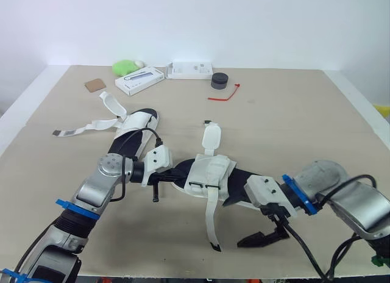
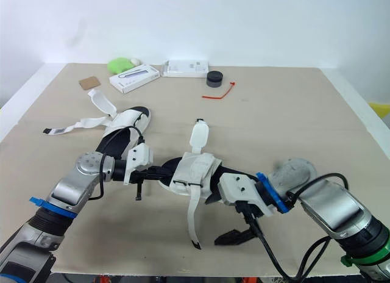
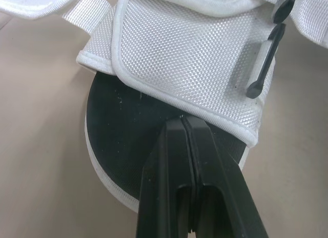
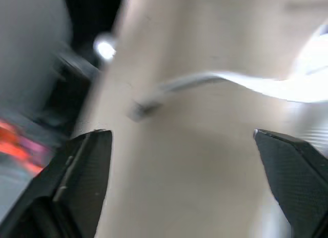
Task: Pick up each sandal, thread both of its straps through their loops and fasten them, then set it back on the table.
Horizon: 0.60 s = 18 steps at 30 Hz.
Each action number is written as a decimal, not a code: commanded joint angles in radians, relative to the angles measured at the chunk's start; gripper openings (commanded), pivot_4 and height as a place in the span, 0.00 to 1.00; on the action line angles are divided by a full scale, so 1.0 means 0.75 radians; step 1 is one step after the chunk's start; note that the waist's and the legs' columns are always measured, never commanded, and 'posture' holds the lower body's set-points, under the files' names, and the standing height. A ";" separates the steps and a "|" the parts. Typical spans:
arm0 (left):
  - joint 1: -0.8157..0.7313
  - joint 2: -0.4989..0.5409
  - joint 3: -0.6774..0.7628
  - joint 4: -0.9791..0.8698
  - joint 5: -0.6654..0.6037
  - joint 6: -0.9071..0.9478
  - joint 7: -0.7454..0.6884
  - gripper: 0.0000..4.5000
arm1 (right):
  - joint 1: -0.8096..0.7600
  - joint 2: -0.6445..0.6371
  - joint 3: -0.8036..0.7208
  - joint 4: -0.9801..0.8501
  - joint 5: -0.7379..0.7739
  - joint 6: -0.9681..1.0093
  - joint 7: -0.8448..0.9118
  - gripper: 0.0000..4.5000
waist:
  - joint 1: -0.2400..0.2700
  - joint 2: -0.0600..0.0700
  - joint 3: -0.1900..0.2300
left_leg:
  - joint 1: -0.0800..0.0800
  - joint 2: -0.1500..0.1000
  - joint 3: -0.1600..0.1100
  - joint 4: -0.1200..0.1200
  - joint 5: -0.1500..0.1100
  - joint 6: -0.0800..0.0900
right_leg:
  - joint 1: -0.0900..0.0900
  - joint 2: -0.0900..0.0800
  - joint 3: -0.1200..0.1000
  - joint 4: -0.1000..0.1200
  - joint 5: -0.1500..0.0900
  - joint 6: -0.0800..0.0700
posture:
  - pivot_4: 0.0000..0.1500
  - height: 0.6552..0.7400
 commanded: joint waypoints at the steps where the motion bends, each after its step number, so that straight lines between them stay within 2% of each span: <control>1: 0.003 0.004 -0.008 0.023 0.018 0.003 -0.001 0.00 | -0.009 0.069 -0.079 0.094 -0.194 -0.467 -0.060 1.00 | 0.000 0.000 0.000 | 0.000 0.000 0.000 0.000 0.000 0.000 | 0.000 0.000 0.000 0.000 0.000 0.000 | 1.00 1.00; 6: -0.009 -0.002 -0.001 0.029 0.014 0.007 -0.005 0.00 | -0.039 0.197 -0.104 0.268 -0.431 -1.142 -0.203 1.00 | -0.001 0.000 0.000 | 0.003 0.001 0.001 0.000 0.001 -0.002 | 0.001 0.002 0.002 0.002 0.002 -0.001 | 1.00 1.00; 11: -0.012 -0.005 0.002 0.031 0.013 0.010 -0.008 0.00 | -0.070 0.239 -0.083 0.369 -0.625 -1.534 -0.319 1.00 | -0.001 0.000 0.000 | 0.004 0.001 0.003 0.000 0.002 -0.003 | 0.001 0.002 0.003 0.002 0.004 -0.004 | 1.00 1.00; 18: 0.004 0.006 0.012 0.013 0.007 0.026 -0.006 0.00 | -0.068 0.239 -0.067 0.352 -0.579 -1.573 -0.413 1.00 | -0.002 0.000 0.000 | 0.004 0.000 0.004 0.000 0.002 -0.002 | 0.001 0.002 0.006 0.002 0.008 -0.011 | 1.00 1.00</control>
